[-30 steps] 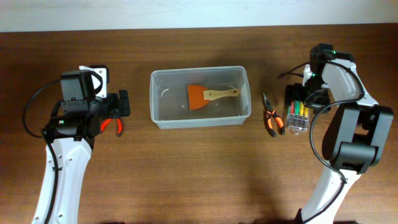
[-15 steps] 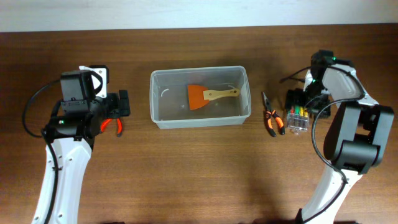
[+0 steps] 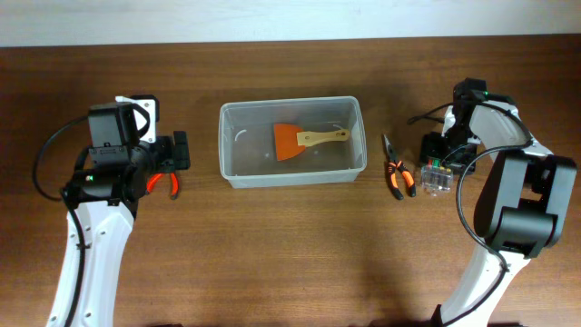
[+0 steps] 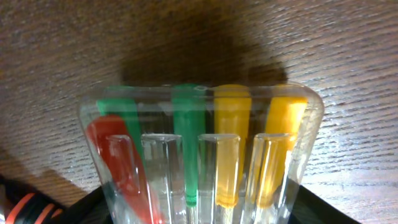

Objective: Pack container
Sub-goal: 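Grasp the clear screwdriver case with the right gripper, then carry the screwdriver case into the container and release it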

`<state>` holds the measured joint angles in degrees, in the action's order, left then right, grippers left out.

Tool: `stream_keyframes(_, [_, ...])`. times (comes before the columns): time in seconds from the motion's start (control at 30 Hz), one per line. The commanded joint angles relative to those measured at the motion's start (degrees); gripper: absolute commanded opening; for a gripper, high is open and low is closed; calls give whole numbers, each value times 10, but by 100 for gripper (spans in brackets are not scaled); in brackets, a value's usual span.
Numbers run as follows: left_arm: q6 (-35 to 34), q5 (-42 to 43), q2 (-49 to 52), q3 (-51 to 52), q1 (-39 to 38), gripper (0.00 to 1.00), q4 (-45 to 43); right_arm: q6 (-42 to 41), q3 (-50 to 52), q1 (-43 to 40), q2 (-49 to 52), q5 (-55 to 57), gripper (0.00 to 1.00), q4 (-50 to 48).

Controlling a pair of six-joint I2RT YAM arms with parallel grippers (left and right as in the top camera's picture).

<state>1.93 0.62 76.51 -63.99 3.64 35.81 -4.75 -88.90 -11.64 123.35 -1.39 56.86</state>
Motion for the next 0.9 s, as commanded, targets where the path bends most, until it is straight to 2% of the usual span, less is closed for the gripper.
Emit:
stream_keyframes(0.0, [9, -4, 2, -10, -2, 99, -1, -2, 17, 0, 8, -30, 70, -3])
stream_keyframes(0.23, [9, -4, 2, -10, -2, 99, -1, -2, 17, 0, 8, -32, 68, -3])
stream_keyframes(0.47, [9, -4, 2, -10, -2, 99, -1, -2, 13, 0, -16, -31, 61, 0])
stream_keyframes(0.73, [9, -4, 2, -10, -2, 99, -1, -2, -27, 8, -103, -31, 55, 28])
stream_keyframes(0.87, [9, -4, 2, -10, -2, 99, -1, 20, -73, 47, -172, -37, 52, 60])
